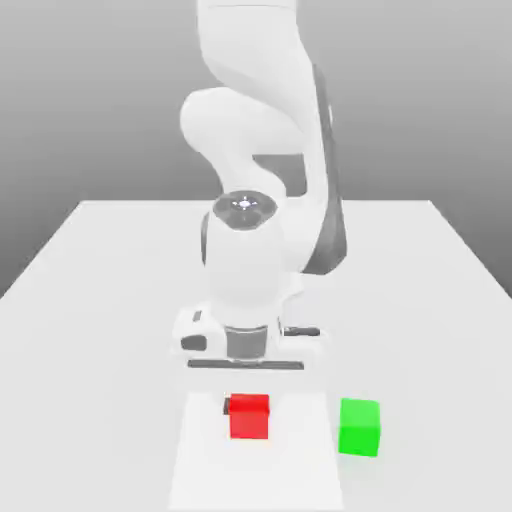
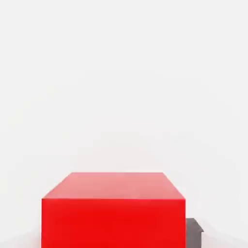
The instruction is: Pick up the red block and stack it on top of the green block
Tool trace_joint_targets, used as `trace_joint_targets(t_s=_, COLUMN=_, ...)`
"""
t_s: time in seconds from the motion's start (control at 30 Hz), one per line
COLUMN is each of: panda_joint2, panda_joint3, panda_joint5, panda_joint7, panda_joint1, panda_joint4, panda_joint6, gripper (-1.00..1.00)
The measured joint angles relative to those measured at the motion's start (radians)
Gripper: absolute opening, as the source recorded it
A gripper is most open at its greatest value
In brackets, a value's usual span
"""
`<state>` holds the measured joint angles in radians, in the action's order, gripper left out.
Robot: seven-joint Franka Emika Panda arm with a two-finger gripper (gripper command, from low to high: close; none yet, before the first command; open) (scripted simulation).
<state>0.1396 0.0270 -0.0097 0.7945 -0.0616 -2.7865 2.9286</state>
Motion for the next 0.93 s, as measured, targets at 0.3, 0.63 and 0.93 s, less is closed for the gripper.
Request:
trace_joint_targets(t_s=0.3, panda_joint2=-0.165, panda_joint3=0.062, panda_joint5=0.012, panda_joint7=0.013, panda_joint1=0.07, panda_joint4=0.01, panda_joint6=-0.177, gripper=-1.0)
trace_joint_targets(t_s=0.63, panda_joint2=-0.18, panda_joint3=0.128, panda_joint5=0.023, panda_joint7=0.056, panda_joint1=0.243, panda_joint4=0.083, panda_joint6=-0.265, gripper=-1.0)
trace_joint_targets(t_s=0.93, panda_joint2=0.004, panda_joint3=0.106, panda_joint5=-0.055, panda_joint7=0.116, panda_joint1=0.253, panda_joint4=0.097, panda_joint6=-0.097, gripper=1.0)
